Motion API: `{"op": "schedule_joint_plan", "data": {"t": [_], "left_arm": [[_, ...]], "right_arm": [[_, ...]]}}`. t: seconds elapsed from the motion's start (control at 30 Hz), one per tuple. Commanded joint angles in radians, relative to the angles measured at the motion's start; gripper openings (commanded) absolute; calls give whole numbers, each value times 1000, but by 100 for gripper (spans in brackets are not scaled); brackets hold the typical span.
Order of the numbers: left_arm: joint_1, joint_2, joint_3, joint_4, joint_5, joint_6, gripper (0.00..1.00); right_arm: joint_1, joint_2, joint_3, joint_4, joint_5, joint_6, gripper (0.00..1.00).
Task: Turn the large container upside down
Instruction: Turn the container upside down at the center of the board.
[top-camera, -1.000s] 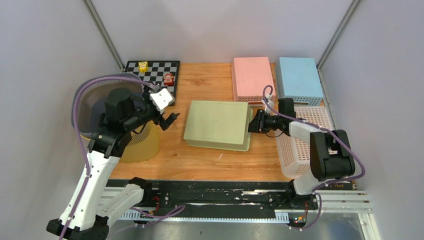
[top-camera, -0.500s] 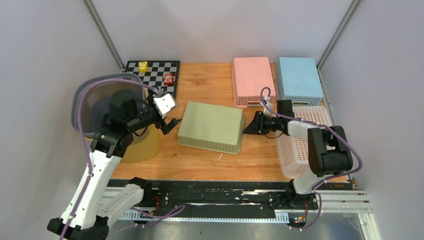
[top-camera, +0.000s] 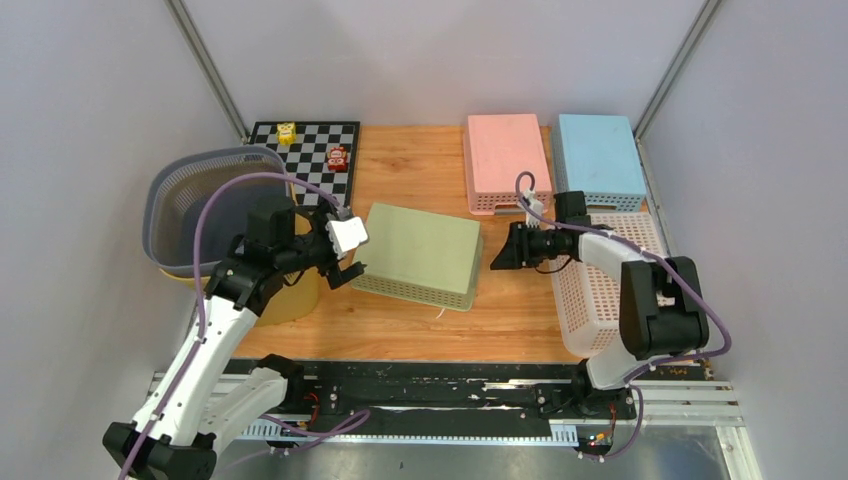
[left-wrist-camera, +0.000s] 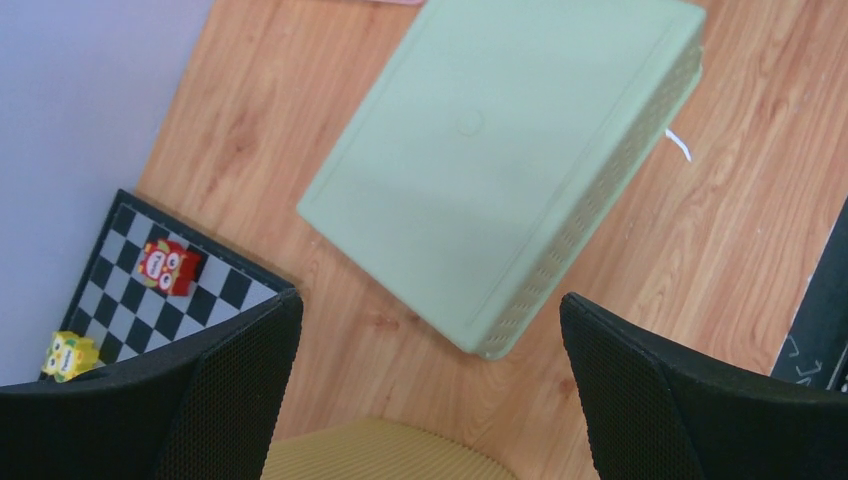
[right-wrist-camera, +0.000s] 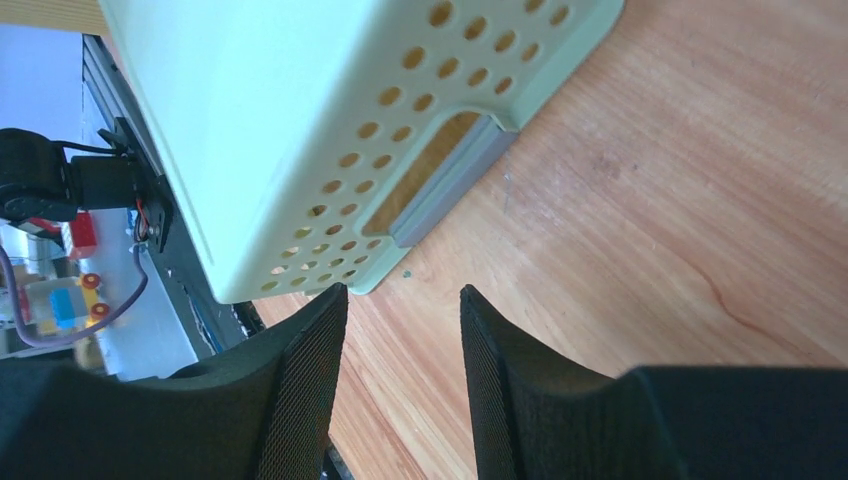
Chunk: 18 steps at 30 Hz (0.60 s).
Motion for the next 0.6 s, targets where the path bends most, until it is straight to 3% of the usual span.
{"op": "schedule_joint_plan", "data": {"t": [0.0,0.3,0.57], "left_arm": [[-35,-8,-67,0,-10,88,100],[-191,9,-176,70,-213,181,100],[-281,59,-267,199,-421,253,100]], "right_arm": [[0,-100,45,-39,5,-86,49],[8,-202,116,15,9,-78,52],[38,-130,250,66,-18,-63,55]]}}
